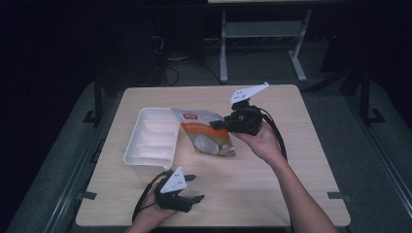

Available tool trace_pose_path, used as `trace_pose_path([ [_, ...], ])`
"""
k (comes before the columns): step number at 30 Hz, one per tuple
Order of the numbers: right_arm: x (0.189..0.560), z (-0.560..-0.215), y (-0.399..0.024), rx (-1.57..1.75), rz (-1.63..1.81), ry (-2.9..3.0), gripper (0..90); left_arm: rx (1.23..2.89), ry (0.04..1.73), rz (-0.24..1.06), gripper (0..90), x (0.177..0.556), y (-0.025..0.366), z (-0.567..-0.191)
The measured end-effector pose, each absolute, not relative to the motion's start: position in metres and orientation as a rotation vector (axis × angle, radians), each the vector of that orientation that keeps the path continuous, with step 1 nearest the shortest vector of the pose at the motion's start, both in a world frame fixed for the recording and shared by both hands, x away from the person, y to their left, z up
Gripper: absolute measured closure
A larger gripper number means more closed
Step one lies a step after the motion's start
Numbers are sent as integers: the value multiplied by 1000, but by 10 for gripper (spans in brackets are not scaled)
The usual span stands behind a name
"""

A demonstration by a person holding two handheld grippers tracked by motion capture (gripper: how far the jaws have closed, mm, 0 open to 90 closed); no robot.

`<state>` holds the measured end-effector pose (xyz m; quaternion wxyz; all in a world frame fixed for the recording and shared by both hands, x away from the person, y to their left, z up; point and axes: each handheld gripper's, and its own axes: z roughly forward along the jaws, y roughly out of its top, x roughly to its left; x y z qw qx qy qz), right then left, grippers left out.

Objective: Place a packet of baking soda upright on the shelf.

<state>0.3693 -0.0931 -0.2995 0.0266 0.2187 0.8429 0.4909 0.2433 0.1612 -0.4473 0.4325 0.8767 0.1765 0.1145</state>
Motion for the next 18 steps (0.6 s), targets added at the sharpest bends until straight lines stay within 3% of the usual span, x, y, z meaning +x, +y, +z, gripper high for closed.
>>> trace_pose_path([
  [18, 375, -280, -51, 574, 1537, 2626, 899, 2186, 443, 265, 220, 243, 167, -449],
])
